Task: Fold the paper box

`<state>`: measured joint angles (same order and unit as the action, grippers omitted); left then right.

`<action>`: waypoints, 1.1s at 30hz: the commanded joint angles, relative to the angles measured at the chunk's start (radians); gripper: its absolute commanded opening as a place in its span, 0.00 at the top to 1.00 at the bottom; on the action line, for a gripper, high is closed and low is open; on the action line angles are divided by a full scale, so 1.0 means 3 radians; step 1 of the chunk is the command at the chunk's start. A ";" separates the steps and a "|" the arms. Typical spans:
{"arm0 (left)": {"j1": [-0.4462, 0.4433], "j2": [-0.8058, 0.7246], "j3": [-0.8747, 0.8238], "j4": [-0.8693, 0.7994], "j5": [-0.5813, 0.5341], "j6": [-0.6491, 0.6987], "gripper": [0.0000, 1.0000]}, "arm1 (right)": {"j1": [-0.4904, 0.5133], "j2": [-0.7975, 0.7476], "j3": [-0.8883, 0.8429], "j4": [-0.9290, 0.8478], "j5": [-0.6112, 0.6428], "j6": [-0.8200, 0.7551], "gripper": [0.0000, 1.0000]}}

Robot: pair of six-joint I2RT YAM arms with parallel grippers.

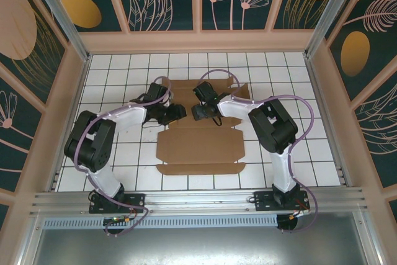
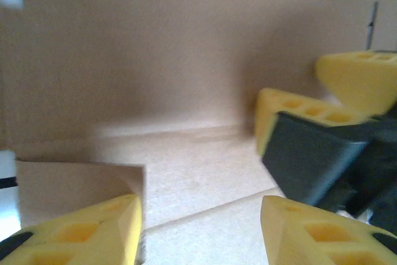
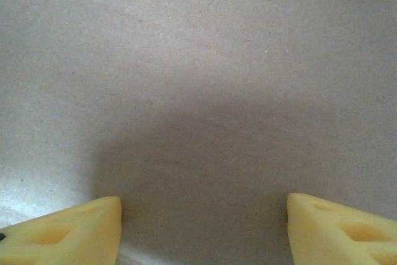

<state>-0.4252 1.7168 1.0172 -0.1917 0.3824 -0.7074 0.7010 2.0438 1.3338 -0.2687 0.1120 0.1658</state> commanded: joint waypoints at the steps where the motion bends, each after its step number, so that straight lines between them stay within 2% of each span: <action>1: -0.0009 -0.0408 0.0399 -0.0280 -0.0167 0.0200 0.47 | -0.0067 -0.0003 -0.0206 -0.0437 -0.0457 0.0163 0.31; 3: -0.0030 -0.0497 0.0474 -0.0313 -0.0135 0.0179 0.50 | -0.0120 -0.0266 -0.0217 -0.0344 -0.0680 0.0252 0.31; 6: -0.0305 -0.0520 0.0622 -0.0527 -0.0557 0.0351 0.54 | -0.0260 -0.0630 -0.0211 -0.0183 -0.0895 0.0393 0.31; 8: -0.0467 -0.0407 0.0623 -0.0586 -0.0659 0.0364 0.57 | -0.0355 -0.0719 -0.0160 -0.0149 -0.0922 0.0412 0.31; 13: -0.0569 -0.0244 0.0132 -0.0129 -0.0623 0.0057 0.87 | -0.0494 -0.0530 0.0052 -0.0203 -0.0870 0.0286 0.43; 16: -0.0582 -0.0042 0.0033 -0.0014 -0.0590 0.0035 0.98 | -0.0616 -0.0294 0.0151 -0.0215 -0.0954 0.0255 0.53; 19: -0.0585 0.0194 0.0052 -0.0016 -0.0628 0.0078 1.00 | -0.0591 -0.0080 0.0258 -0.0251 -0.0921 0.0210 0.65; 22: -0.0544 0.0372 0.0132 -0.0050 -0.0682 0.0103 1.00 | -0.0578 0.0076 0.0309 -0.0295 -0.0839 0.0214 0.72; 27: -0.0362 0.0698 0.0285 -0.0113 -0.0634 0.0197 1.00 | -0.0631 0.0180 0.0220 -0.0383 -0.0676 0.0237 0.72; 33: -0.0180 0.1029 0.0566 -0.0264 -0.0712 0.0407 0.99 | -0.0660 -0.0108 -0.0319 -0.0294 -0.0616 0.0358 0.70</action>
<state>-0.5018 1.9442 1.1625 -0.2279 0.2344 -0.6395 0.5022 2.0430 1.3422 -0.2733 -0.1005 0.2436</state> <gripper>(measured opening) 0.050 0.299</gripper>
